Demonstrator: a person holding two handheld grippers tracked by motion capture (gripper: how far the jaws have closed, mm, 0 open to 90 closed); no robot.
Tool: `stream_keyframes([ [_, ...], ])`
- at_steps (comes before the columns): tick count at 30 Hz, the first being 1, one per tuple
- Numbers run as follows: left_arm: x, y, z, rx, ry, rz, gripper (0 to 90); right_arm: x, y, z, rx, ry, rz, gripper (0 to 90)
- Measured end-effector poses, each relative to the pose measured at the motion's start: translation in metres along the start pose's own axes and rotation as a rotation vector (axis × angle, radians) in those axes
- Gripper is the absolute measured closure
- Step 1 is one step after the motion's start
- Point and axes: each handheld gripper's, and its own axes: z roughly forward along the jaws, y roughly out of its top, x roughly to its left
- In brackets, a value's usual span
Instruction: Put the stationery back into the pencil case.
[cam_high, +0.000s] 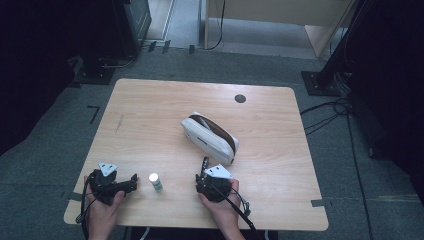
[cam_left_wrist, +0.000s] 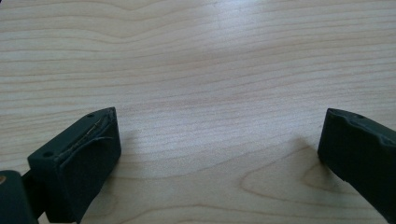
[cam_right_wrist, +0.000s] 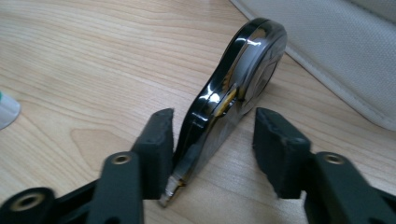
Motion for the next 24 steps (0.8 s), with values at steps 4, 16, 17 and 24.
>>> stream_keyframes([
  [4, 0.000, 0.000, 0.000, 0.000, 0.000, 0.000, 0.0, -0.004, -0.001, -0.001, -0.003, 0.030, 0.005, 63.9],
  [16, 0.000, 0.000, 0.000, 0.000, 0.000, 0.000, 0.0, -0.017, -0.003, -0.010, -0.024, 0.118, 0.011, 79.0],
  [17, 0.000, 0.000, 0.000, 0.000, 0.000, 0.000, 0.0, -0.018, -0.002, -0.012, -0.033, 0.125, 0.013, 79.0],
  [24, 0.000, 0.000, 0.000, 0.000, 0.000, 0.000, 0.0, -0.025, 0.010, -0.029, -0.086, 0.141, -0.025, 79.0],
])
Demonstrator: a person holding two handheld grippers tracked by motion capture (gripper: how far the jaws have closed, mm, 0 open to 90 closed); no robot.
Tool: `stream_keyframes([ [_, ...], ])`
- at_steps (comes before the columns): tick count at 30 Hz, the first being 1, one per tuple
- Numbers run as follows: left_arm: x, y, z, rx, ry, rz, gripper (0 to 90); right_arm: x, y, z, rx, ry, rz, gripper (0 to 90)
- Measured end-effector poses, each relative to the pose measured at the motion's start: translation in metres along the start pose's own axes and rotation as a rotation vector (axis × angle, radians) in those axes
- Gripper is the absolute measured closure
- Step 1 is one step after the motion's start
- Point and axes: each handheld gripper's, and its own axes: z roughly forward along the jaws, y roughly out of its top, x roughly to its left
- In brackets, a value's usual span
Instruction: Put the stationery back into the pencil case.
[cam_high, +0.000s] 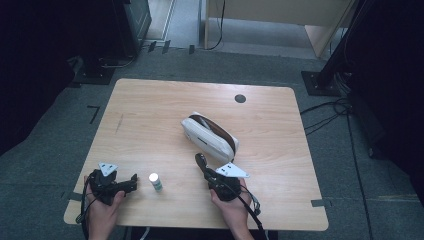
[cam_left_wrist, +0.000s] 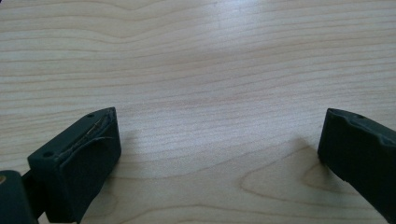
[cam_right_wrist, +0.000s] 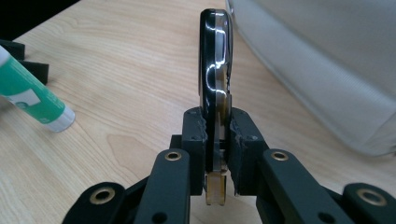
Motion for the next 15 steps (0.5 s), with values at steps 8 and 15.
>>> stream_keyframes([
  [8, 0.000, 0.000, 0.000, 0.000, 0.000, 0.000, 0.0, -0.005, 0.024, -0.026, -0.041, 0.014, -0.040, 79.0],
  [15, 0.000, 0.000, 0.000, 0.000, 0.000, 0.000, 0.0, -0.009, 0.039, -0.040, -0.065, 0.016, -0.057, 79.0],
])
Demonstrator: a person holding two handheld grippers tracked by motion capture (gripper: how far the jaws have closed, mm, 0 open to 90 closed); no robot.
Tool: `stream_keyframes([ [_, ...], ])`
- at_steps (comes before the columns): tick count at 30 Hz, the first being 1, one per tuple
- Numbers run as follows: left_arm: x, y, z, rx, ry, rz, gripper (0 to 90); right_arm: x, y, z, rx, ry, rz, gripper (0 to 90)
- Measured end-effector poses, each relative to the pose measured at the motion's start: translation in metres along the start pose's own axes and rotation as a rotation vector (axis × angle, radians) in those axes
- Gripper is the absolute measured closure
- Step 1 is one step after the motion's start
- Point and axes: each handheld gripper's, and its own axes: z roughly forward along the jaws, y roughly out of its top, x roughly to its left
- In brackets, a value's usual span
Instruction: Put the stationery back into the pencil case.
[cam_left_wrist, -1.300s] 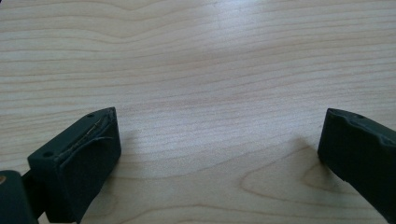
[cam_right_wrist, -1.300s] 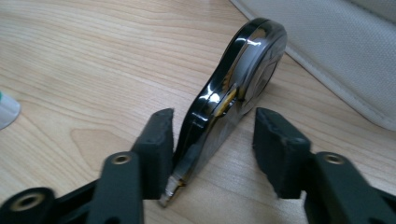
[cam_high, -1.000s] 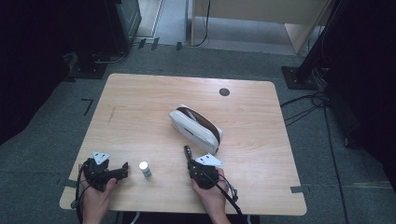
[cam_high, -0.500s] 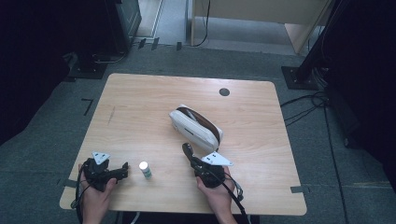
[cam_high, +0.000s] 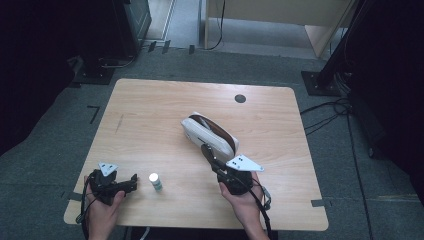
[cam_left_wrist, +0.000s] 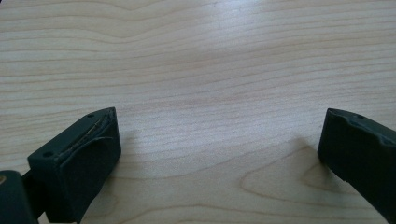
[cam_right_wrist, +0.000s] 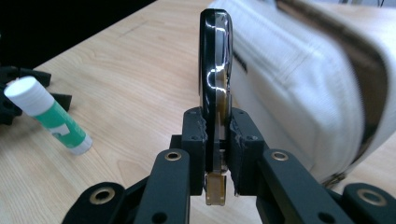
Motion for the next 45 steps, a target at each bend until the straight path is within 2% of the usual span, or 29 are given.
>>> stream_keyframes([
  [6, 0.000, 0.000, 0.000, 0.000, 0.000, 0.000, 0.0, -0.008, 0.016, -0.011, -0.025, -0.005, -0.021, 78.9],
  [11, 0.000, 0.000, 0.000, 0.000, 0.000, 0.000, 0.0, -0.020, 0.031, -0.019, -0.040, -0.030, -0.040, 78.9],
  [12, 0.000, 0.000, 0.000, 0.000, 0.000, 0.000, 0.0, -0.026, 0.039, -0.023, -0.046, -0.038, -0.052, 78.9],
  [19, 0.000, 0.000, 0.000, 0.001, 0.000, 0.001, 0.0, -0.042, 0.057, -0.028, -0.040, -0.059, -0.072, 78.8],
  [22, 0.000, 0.000, 0.000, 0.000, 0.000, 0.000, 0.0, -0.050, 0.065, -0.024, -0.022, -0.061, -0.080, 78.7],
  [26, 0.000, 0.000, 0.000, 0.001, 0.001, 0.002, 0.0, -0.055, 0.068, -0.019, -0.002, -0.057, -0.090, 78.7],
  [31, 0.000, 0.000, 0.000, 0.000, 0.001, 0.001, 0.0, -0.065, 0.073, -0.005, 0.048, -0.051, -0.108, 78.7],
  [40, 0.000, 0.000, 0.000, -0.001, 0.001, 0.001, 0.0, -0.075, 0.078, 0.012, 0.127, -0.008, -0.142, 78.6],
  [45, 0.000, 0.000, 0.000, -0.001, 0.000, 0.001, 0.0, -0.078, 0.080, 0.015, 0.138, -0.001, -0.143, 78.4],
])
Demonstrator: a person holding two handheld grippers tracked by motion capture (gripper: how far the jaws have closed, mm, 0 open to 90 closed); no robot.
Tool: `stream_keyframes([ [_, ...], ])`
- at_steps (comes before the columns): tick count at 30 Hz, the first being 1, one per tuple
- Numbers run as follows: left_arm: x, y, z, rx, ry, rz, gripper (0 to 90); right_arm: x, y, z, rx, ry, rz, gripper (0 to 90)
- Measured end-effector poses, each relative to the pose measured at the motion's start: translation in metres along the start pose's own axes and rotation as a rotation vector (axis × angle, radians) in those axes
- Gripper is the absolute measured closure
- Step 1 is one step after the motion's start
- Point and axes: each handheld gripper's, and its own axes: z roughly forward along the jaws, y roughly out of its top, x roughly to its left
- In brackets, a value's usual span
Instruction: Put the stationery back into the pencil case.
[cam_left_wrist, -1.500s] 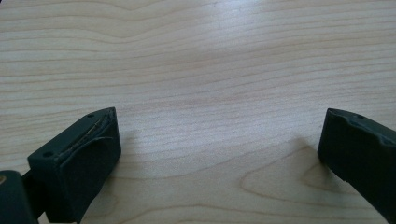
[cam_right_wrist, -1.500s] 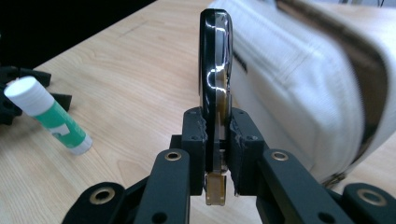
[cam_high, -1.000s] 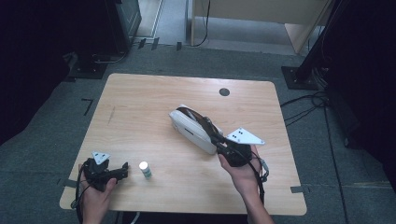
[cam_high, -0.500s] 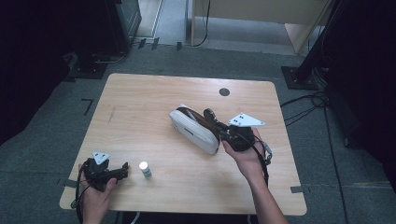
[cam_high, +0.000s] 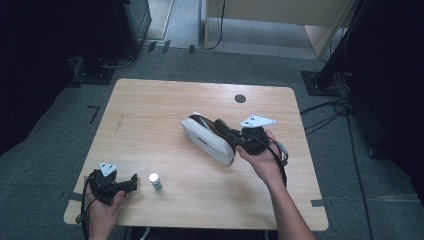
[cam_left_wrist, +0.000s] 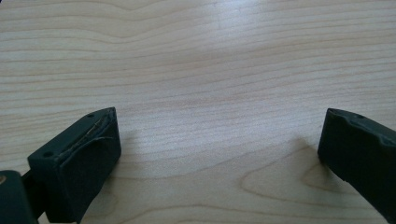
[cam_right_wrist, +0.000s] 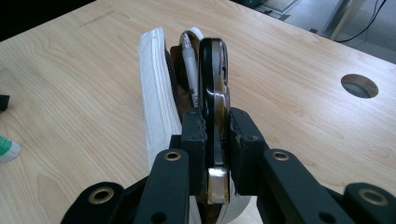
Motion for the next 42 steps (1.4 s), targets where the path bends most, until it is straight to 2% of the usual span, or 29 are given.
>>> stream_keyframes([
  [5, 0.000, 0.000, 0.000, 0.000, 0.000, 0.000, 0.0, -0.002, 0.001, 0.003, 0.007, 0.012, -0.003, 78.3],
  [10, 0.000, 0.000, 0.000, 0.000, 0.000, 0.000, 0.0, -0.004, 0.005, 0.007, -0.008, 0.031, 0.007, 77.5],
  [16, 0.000, 0.000, 0.000, 0.002, -0.001, 0.004, 0.0, -0.004, 0.010, 0.011, -0.021, 0.034, 0.011, 84.4],
  [24, 0.000, 0.000, 0.000, 0.001, -0.002, 0.004, 0.0, 0.001, 0.013, 0.013, -0.040, 0.050, 0.014, 82.7],
  [29, 0.000, 0.000, 0.000, 0.002, -0.003, 0.004, 0.0, 0.009, 0.013, 0.009, -0.059, 0.077, 0.020, 75.2],
  [31, 0.000, 0.000, 0.000, 0.002, -0.003, 0.006, 0.0, 0.013, 0.013, 0.009, -0.074, 0.089, 0.020, 68.9],
  [32, 0.000, 0.000, 0.000, 0.001, -0.002, 0.004, 0.0, 0.019, 0.012, 0.009, -0.075, 0.101, 0.018, 62.2],
  [34, 0.000, 0.000, 0.000, 0.001, -0.003, 0.004, 0.0, 0.021, 0.012, 0.009, -0.077, 0.100, 0.017, 59.6],
  [35, 0.000, 0.000, 0.000, 0.000, -0.002, 0.004, 0.0, 0.030, 0.010, 0.010, -0.083, 0.108, 0.013, 53.3],
  [36, 0.000, 0.000, 0.000, 0.000, -0.002, 0.004, 0.0, 0.030, 0.010, 0.010, -0.083, 0.108, 0.013, 53.3],
  [38, 0.000, 0.000, 0.000, 0.002, -0.003, 0.003, 0.0, 0.037, 0.009, 0.011, -0.090, 0.119, 0.012, 45.8],
  [40, 0.000, 0.000, 0.000, 0.002, -0.002, 0.004, 0.0, 0.050, 0.005, 0.015, -0.098, 0.133, 0.015, 38.4],
  [42, 0.000, 0.000, 0.000, 0.001, -0.003, 0.003, 0.0, 0.053, 0.004, 0.016, -0.098, 0.140, 0.017, 37.2],
])
